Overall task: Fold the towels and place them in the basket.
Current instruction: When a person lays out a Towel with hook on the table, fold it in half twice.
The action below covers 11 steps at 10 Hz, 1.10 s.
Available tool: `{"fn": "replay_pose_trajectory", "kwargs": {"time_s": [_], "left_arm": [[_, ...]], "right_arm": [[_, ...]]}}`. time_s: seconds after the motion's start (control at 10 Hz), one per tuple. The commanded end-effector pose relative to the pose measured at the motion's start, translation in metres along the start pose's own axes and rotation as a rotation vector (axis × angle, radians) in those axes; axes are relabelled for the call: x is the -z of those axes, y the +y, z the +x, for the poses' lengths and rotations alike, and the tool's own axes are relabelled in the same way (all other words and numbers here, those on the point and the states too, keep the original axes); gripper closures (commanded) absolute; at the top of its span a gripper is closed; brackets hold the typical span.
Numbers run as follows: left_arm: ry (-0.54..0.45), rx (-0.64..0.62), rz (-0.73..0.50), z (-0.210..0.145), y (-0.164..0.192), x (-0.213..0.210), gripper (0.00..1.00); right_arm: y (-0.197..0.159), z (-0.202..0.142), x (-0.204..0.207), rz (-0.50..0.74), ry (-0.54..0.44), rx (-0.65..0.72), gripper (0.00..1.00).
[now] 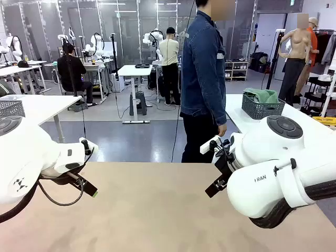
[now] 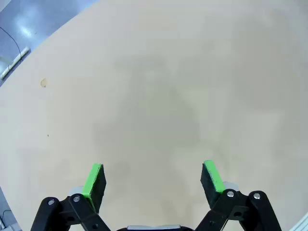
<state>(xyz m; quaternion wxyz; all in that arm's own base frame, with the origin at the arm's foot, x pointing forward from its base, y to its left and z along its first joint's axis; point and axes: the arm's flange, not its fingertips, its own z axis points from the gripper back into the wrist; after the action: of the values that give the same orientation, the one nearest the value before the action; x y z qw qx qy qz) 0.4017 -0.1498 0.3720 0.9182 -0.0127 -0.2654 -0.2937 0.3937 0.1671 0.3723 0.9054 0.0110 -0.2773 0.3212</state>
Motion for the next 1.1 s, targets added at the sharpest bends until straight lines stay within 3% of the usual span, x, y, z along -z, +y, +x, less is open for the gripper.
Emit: {"fn": "replay_pose_trajectory", "kwargs": {"time_s": [0.0, 0.9, 1.0], "left_arm": [[0.000, 0.001, 0.000, 0.000, -0.001, 0.000, 0.00], [0.000, 0.002, 0.000, 0.000, -0.001, 0.000, 0.00], [0.005, 0.009, -0.029, 0.013, 0.010, -0.027, 0.00]], "right_arm": [[0.000, 0.000, 0.000, 0.000, 0.000, 0.000, 0.00], [0.000, 0.000, 0.000, 0.000, 0.000, -0.002, 0.00], [-0.011, 0.019, -0.032, 0.048, -0.005, 0.030, 0.00]]}}
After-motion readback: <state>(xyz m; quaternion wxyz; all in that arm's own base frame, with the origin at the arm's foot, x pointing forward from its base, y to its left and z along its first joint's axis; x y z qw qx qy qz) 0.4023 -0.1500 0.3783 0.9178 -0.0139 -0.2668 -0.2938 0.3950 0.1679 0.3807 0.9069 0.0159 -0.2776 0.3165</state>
